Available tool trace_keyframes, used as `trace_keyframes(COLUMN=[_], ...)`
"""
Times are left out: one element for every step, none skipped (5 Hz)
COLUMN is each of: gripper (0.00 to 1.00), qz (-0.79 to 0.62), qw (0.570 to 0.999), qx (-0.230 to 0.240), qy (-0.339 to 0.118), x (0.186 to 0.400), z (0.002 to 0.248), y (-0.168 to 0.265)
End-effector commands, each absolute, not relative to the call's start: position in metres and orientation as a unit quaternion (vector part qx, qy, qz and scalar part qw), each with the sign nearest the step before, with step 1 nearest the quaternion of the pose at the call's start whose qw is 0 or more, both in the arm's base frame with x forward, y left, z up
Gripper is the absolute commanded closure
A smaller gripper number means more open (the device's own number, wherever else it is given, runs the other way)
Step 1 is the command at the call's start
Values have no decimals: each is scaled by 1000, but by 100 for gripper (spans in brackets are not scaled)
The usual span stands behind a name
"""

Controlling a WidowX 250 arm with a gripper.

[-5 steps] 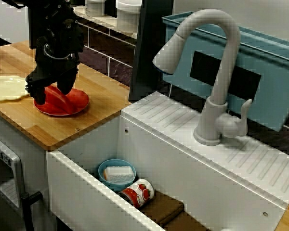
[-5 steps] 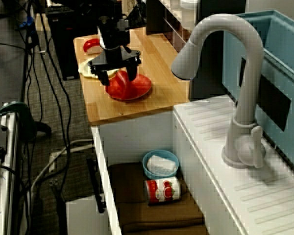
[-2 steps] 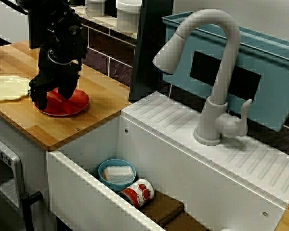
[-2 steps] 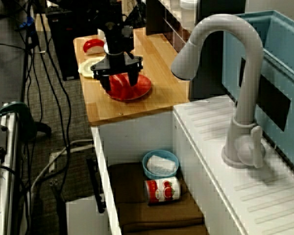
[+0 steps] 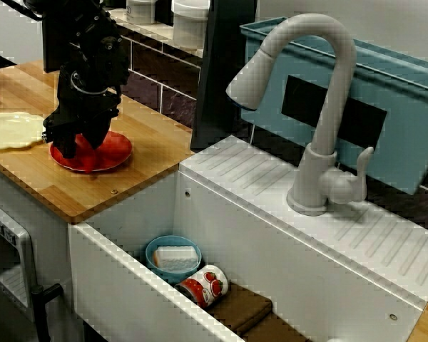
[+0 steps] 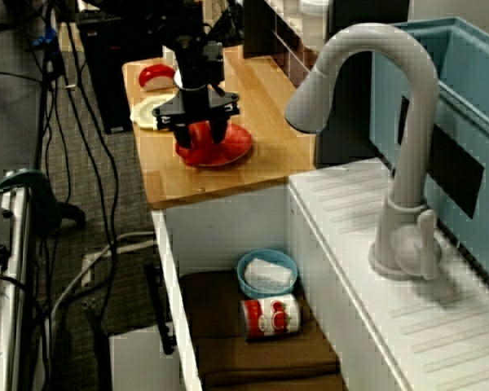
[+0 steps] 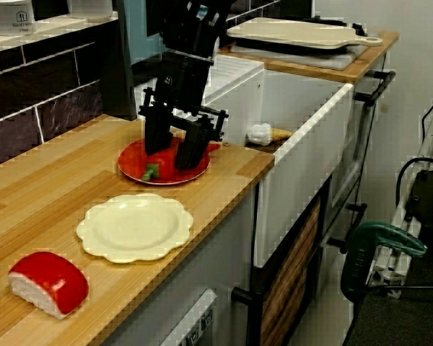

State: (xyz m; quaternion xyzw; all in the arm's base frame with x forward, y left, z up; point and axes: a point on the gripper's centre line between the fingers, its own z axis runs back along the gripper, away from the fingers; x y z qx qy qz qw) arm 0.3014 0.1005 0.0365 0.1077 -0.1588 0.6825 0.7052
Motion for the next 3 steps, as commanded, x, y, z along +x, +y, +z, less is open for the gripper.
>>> trace_keyframes(gripper=[100, 100, 100], qz=[688, 690, 690], qw=[699, 698, 701], qx=[88, 81, 71], qy=[-174, -171, -165], x=[286, 284, 283], z=[56, 69, 87], y=[104, 107, 109])
